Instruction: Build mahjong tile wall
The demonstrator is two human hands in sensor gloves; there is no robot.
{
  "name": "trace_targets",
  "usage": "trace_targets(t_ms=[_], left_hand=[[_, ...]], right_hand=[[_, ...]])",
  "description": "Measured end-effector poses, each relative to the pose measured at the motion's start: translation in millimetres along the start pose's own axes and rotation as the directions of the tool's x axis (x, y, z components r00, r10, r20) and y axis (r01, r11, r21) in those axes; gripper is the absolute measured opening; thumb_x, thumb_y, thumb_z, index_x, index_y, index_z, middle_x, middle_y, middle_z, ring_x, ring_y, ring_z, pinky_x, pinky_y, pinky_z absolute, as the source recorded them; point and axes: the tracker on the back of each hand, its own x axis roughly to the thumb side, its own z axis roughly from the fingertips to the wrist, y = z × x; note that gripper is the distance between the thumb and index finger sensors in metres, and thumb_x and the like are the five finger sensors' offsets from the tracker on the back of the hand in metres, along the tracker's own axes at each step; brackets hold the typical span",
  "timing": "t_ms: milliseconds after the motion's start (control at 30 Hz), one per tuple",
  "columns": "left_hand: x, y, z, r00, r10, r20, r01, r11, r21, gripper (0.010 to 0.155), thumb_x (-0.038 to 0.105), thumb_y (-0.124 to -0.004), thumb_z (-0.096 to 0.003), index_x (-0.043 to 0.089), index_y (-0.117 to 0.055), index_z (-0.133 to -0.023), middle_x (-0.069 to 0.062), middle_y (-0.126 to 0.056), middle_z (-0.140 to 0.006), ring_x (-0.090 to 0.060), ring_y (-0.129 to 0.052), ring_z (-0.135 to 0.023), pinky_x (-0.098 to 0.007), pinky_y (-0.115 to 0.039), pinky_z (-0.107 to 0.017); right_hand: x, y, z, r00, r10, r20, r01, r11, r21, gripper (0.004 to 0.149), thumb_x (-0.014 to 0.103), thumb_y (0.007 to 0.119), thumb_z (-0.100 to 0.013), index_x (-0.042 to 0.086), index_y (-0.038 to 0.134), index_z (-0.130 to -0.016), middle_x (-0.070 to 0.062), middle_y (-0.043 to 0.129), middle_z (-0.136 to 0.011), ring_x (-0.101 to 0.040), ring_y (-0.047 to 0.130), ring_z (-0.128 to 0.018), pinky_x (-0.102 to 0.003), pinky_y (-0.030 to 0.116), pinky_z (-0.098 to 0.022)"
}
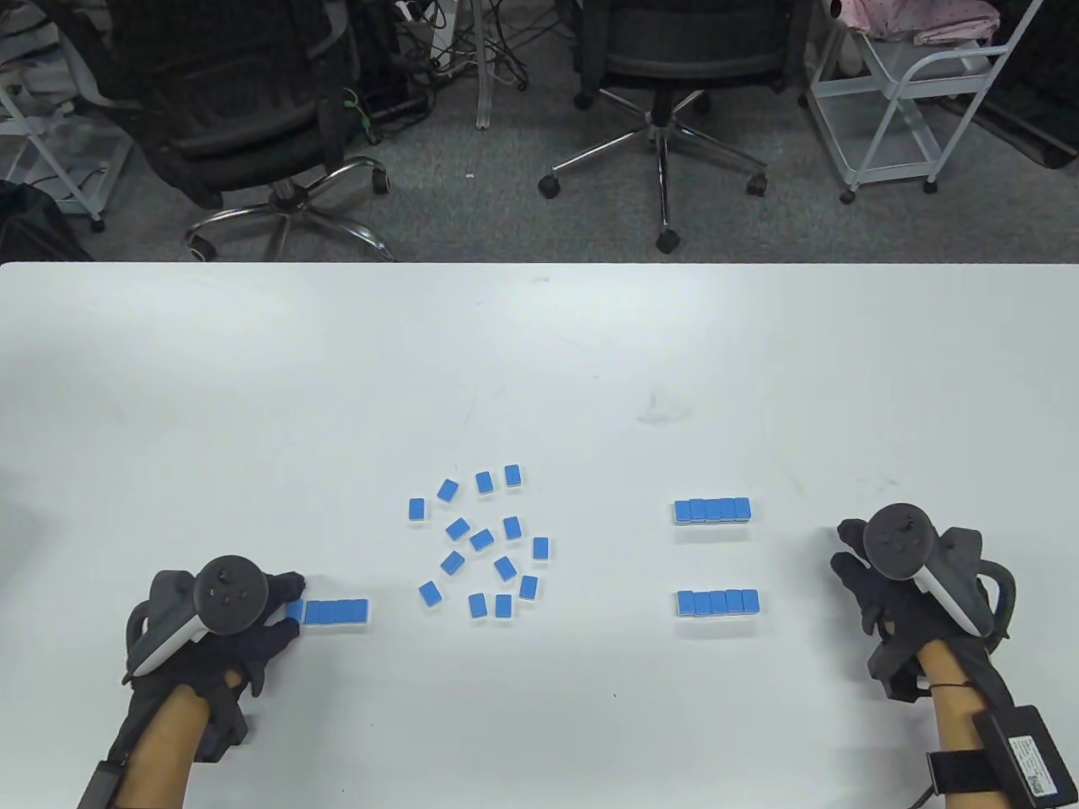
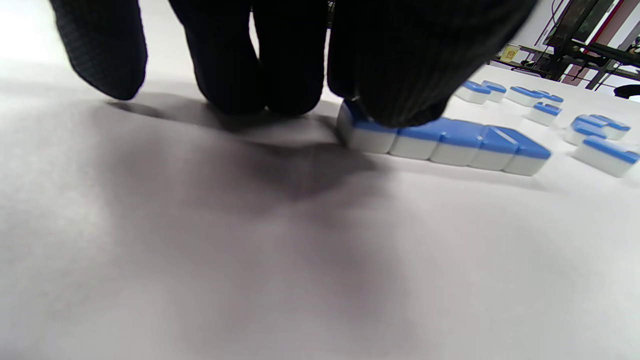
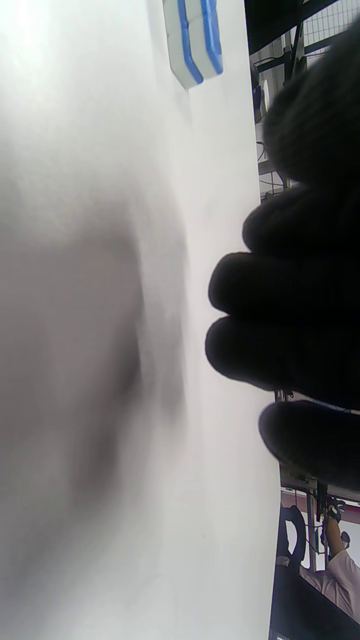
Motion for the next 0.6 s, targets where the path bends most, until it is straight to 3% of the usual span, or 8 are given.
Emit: trace_targets(t_ms=[300, 433, 500, 600], left_hand=[[-5, 6, 3, 0.998, 0.066, 0.009, -0.066, 0.998, -0.021, 0.066, 0.046, -0.084, -0.0479, 0.034, -0.057, -0.107, -0.002, -0.063, -0.111, -0.035, -0.075, -0.098, -0.071, -0.065, -0.07], [0, 26, 14, 1.0, 0.018, -0.001, -0.018, 0.994, 0.109, 0.071, 0.052, -0.084, -0.0462, 0.033, -0.056, -0.108, -0.003, -0.056, -0.114, -0.039, -0.07, -0.1, -0.075, -0.058, -0.07], [19, 37, 20, 0.994, -0.108, 0.007, 0.105, 0.977, 0.187, 0.071, 0.055, -0.083, -0.0454, 0.035, -0.057, -0.108, -0.002, -0.057, -0.114, -0.037, -0.07, -0.101, -0.074, -0.058, -0.071], [51, 40, 21, 0.983, -0.178, 0.041, 0.164, 0.96, 0.228, 0.062, 0.053, -0.081, -0.0468, 0.035, -0.065, -0.104, -0.001, -0.063, -0.111, -0.035, -0.07, -0.101, -0.074, -0.055, -0.072]], right_hand=[[0, 0, 0, 1.0, 0.001, 0.0, -0.001, 1.0, 0.002, 0.056, 0.051, 0.076, -0.036, 0.031, 0.074, -0.087, 0.001, 0.089, -0.089, -0.027, 0.089, -0.083, -0.057, 0.063, -0.073], [0, 0, 1, 1.0, -0.004, 0.002, 0.004, 1.0, -0.002, 0.056, 0.051, 0.076, -0.036, 0.031, 0.074, -0.087, 0.001, 0.089, -0.089, -0.027, 0.089, -0.083, -0.057, 0.063, -0.073], [-1, -1, 1, 1.0, -0.004, 0.001, 0.004, 1.0, -0.004, 0.056, 0.051, 0.076, -0.035, 0.031, 0.074, -0.087, 0.001, 0.089, -0.089, -0.027, 0.089, -0.083, -0.057, 0.063, -0.073], [-1, -1, 1, 1.0, -0.003, 0.001, 0.003, 1.0, -0.007, 0.056, 0.051, 0.076, -0.036, 0.031, 0.074, -0.087, 0.001, 0.089, -0.089, -0.027, 0.089, -0.083, -0.057, 0.063, -0.073]])
